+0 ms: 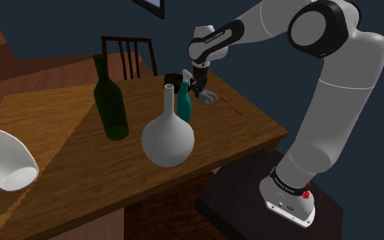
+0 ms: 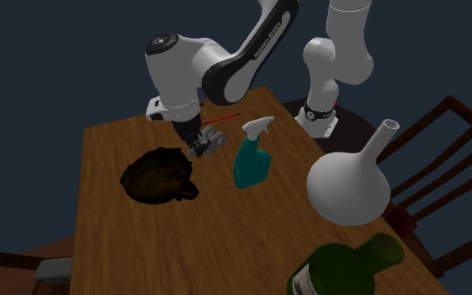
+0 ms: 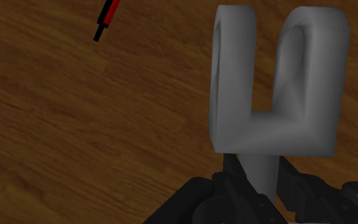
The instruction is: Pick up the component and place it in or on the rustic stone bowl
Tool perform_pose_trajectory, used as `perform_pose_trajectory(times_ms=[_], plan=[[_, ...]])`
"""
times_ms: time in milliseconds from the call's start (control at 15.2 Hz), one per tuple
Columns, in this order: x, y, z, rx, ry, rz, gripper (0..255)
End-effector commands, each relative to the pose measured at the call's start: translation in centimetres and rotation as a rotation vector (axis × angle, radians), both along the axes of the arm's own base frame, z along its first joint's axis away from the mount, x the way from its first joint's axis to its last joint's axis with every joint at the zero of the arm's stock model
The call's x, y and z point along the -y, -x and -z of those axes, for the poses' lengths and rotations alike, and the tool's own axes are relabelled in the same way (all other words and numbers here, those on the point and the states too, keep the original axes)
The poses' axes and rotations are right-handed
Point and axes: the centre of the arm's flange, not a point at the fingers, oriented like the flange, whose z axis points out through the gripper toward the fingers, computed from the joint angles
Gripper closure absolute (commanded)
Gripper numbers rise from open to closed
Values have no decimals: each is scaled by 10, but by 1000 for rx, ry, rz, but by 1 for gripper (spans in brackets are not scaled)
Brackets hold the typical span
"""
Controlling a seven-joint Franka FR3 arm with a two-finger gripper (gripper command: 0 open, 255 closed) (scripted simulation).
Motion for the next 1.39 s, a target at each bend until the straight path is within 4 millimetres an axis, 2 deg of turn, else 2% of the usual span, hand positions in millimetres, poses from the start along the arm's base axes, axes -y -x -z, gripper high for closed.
perform_pose_trajectory(times_ms=[0,1320], plan=[[0,1,-11,0,0,0,255],[0,1,-116,0,0,0,255]])
